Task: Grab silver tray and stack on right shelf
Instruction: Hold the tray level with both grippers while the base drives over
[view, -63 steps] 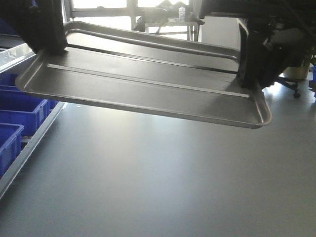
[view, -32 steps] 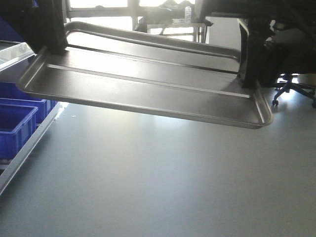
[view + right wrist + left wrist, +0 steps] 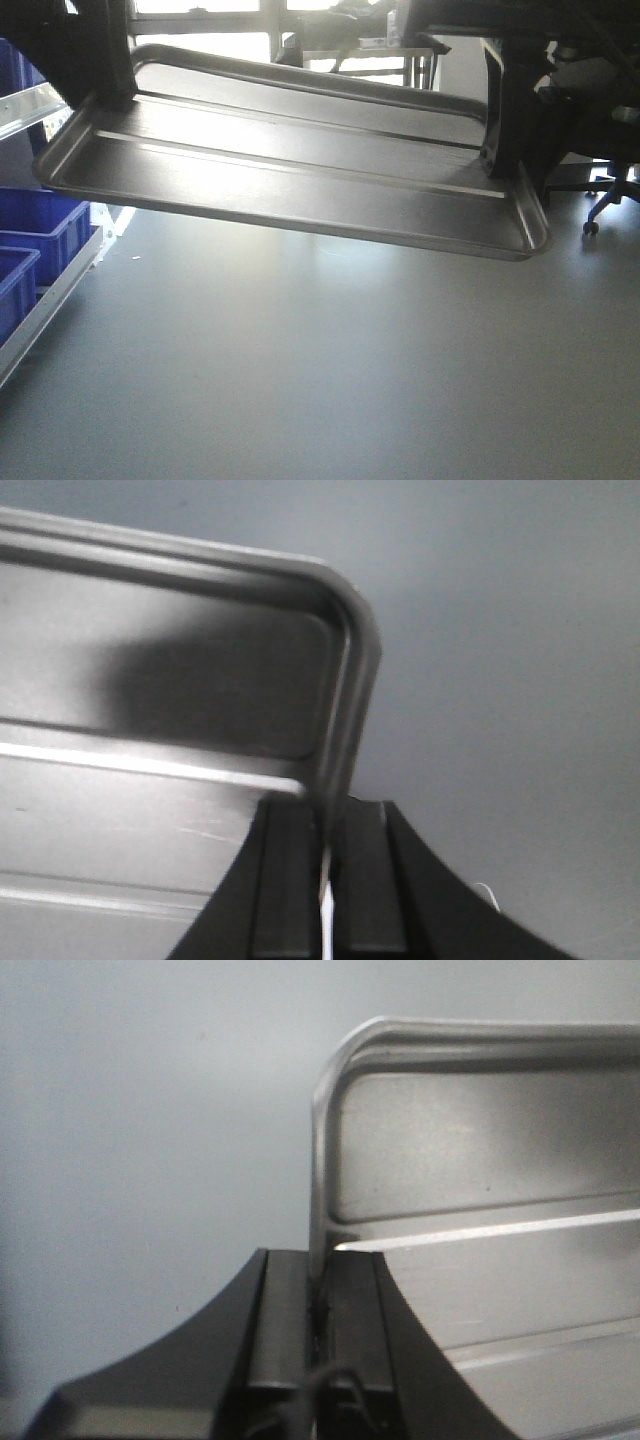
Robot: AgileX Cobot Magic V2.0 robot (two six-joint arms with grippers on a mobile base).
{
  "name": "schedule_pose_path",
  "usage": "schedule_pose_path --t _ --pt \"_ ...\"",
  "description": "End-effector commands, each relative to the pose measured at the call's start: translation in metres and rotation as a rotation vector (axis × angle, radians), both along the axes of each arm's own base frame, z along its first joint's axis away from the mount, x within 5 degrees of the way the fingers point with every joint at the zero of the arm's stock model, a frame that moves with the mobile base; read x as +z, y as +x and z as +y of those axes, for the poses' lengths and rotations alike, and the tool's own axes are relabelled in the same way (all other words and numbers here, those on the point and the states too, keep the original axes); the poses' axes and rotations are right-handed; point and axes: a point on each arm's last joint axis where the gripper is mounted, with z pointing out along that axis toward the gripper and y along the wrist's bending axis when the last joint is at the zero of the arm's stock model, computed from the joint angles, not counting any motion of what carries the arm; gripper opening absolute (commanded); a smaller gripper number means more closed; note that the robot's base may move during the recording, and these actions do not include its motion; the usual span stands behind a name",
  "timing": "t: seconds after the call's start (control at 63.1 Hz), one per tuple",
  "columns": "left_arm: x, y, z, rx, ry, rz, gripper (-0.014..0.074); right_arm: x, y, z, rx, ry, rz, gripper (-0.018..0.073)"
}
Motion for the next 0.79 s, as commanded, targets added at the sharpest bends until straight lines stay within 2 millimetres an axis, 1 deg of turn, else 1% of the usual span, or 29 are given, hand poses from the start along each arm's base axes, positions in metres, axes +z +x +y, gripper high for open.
schedule_pose_path --t 0.0,0.776 --pt "0.0247 -0.0016 0.0075 0.001 -0.021 -0.108 -0.0093 0.0180 -0.0021 -0.0071 0.028 -0.035 -0.068 0.0057" --pt "0.0247 -0.0016 0.0075 0.001 -0.021 -0.108 -0.0093 0.0177 -0.0021 -0.0071 0.028 -0.036 -0.066 0.0057"
